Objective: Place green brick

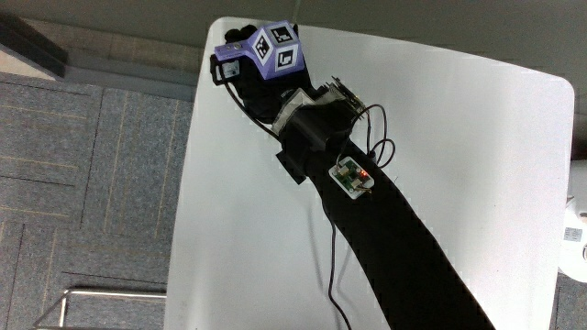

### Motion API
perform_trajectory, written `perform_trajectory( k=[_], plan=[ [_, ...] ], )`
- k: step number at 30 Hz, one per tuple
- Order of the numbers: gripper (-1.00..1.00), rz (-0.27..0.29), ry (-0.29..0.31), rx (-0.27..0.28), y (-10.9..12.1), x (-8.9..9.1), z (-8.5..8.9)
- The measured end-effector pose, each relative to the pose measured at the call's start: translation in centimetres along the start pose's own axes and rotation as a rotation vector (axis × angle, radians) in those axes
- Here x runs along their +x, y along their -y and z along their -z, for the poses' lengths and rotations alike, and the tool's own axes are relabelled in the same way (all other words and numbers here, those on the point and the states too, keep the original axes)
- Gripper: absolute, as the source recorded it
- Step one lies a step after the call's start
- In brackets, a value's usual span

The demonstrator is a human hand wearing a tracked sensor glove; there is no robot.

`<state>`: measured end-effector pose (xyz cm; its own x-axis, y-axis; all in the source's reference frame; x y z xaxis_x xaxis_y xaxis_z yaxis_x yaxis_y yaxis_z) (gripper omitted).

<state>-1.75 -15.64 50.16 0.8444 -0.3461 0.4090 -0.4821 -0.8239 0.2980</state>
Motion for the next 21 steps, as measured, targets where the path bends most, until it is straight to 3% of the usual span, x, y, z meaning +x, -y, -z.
perform_trajectory(
  k=[5,7,11,15,21],
  plan=[
    [-0.56,0.000,0.005,-0.012,0.1,0.3,0.5],
    [-0.63,-0.004,-0.033,-0.049,0.2,0.4,0.7],
    [-0.78,0.018,-0.041,-0.089,0.1,0.7,1.3],
    [-0.93,0.019,-0.088,-0.087,0.3,1.0,1.6],
    [-1.00,-0.014,-0.079,-0.047,0.8,1.8,1.9]
  ],
)
